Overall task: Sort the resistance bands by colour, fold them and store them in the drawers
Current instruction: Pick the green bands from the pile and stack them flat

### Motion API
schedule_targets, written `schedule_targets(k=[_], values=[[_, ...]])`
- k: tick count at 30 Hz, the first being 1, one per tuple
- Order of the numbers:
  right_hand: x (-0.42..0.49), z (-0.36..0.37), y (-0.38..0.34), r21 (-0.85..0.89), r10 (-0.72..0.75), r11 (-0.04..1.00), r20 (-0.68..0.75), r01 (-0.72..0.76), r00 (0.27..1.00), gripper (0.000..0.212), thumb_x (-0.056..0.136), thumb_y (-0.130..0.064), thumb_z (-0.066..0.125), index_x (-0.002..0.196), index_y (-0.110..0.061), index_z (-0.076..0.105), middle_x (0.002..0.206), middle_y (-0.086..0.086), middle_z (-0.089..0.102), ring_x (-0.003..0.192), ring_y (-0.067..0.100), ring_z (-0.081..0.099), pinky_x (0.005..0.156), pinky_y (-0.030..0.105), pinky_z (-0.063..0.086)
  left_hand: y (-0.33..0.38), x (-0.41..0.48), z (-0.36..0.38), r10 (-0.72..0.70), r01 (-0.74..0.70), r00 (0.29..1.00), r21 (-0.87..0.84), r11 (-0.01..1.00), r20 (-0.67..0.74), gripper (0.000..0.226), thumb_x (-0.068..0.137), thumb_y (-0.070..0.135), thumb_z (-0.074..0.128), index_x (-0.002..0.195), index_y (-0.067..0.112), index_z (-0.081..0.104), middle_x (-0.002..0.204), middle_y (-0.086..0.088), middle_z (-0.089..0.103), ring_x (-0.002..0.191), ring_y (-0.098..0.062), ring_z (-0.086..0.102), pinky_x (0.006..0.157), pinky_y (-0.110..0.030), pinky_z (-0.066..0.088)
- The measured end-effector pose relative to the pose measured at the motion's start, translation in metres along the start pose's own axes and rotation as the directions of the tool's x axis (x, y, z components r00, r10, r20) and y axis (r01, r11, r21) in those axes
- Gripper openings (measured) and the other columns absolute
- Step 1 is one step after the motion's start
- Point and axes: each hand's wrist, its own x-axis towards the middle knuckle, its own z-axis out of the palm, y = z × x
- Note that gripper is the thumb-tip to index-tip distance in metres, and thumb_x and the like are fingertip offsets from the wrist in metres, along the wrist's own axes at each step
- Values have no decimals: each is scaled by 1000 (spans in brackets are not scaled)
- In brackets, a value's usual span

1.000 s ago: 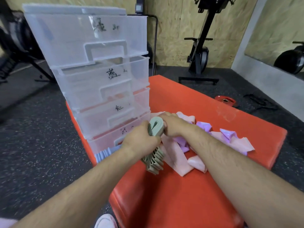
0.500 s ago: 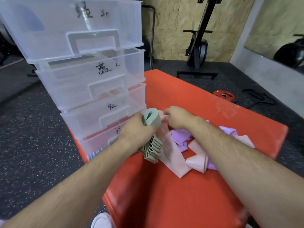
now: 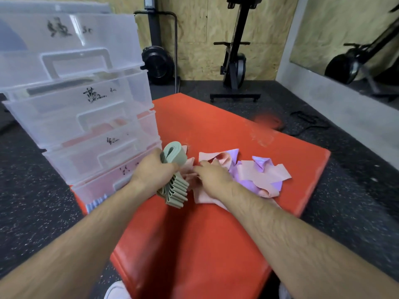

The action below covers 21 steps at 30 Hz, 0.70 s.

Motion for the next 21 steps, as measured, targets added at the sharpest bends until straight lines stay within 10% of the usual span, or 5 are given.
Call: schedule_targets(k=[10, 17, 21], values=[[-21, -67, 65, 254, 331, 939, -492, -231, 805, 48, 86, 5, 49, 127, -21, 57, 120, 9, 47, 107, 33, 44, 86, 40, 44, 7, 4, 3, -10, 7, 1000, -117, 993, -24, 28, 77, 35, 67, 101, 26, 56, 89, 3, 67, 79, -15, 64, 58, -28, 44], [-30, -77, 52, -89, 548, 836, 126, -541, 827, 70, 82, -41, 62, 145, -27, 36, 154, 10, 20, 144, 44, 13, 111, 64, 27, 7, 4, 3, -3, 3, 1000, -92, 996, -1, 27, 82, 31, 67, 102, 23, 51, 88, 1, 64, 78, -16, 62, 59, -30, 45], [-11, -88, 19, -153, 422, 893, -49, -424, 905, 72, 86, -45, 58, 149, -20, 33, 162, 12, 13, 150, 43, 1, 111, 75, 8, 1, 8, 1, -17, 19, 1000, -128, 992, 13, 23, 81, 32, 68, 96, 26, 51, 87, 3, 64, 79, -15, 62, 62, -31, 46]])
